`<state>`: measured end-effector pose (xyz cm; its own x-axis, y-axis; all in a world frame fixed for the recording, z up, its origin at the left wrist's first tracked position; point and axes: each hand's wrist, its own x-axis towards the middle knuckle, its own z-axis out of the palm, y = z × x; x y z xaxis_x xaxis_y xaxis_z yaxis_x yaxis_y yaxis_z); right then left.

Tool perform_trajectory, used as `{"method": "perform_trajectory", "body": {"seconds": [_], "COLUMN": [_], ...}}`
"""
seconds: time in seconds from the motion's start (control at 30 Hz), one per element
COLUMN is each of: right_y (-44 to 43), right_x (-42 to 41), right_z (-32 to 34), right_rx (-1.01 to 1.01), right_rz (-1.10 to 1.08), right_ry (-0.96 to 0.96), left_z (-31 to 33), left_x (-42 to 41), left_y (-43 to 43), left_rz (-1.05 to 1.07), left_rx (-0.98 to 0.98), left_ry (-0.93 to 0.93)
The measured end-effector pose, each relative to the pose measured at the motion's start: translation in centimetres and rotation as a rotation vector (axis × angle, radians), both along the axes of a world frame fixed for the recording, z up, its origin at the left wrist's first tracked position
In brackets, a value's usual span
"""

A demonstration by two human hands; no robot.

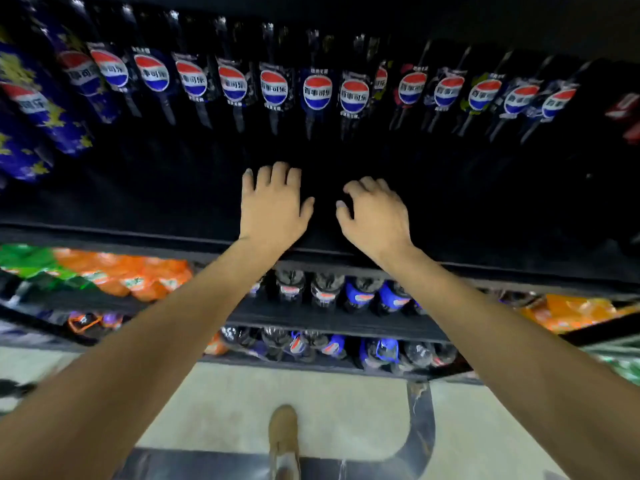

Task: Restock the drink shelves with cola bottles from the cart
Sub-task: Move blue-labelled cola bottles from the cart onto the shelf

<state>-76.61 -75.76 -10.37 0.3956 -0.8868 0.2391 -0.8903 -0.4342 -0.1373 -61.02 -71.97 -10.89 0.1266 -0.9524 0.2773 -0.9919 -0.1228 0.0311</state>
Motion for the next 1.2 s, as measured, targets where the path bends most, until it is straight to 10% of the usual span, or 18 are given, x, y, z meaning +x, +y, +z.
{"method": "perform_trajectory", "body": {"seconds": [0.6,1.2], "right_y": [25.0,39.7], "right_x": [0.9,30.9], "right_z": [-3.8,0.8], "right_rx": [0.302,0.23], "right_rz": [0.33,0.865], "right_ry": [0.184,0.211], "left_z": [-4.6,-0.7], "left_x": [-1.3,23.0], "left_y": [30.5,49.2], "left_rz": [0.288,0.725], "left_rx": [0.329,0.357], "left_ry": [0.164,0.126]}}
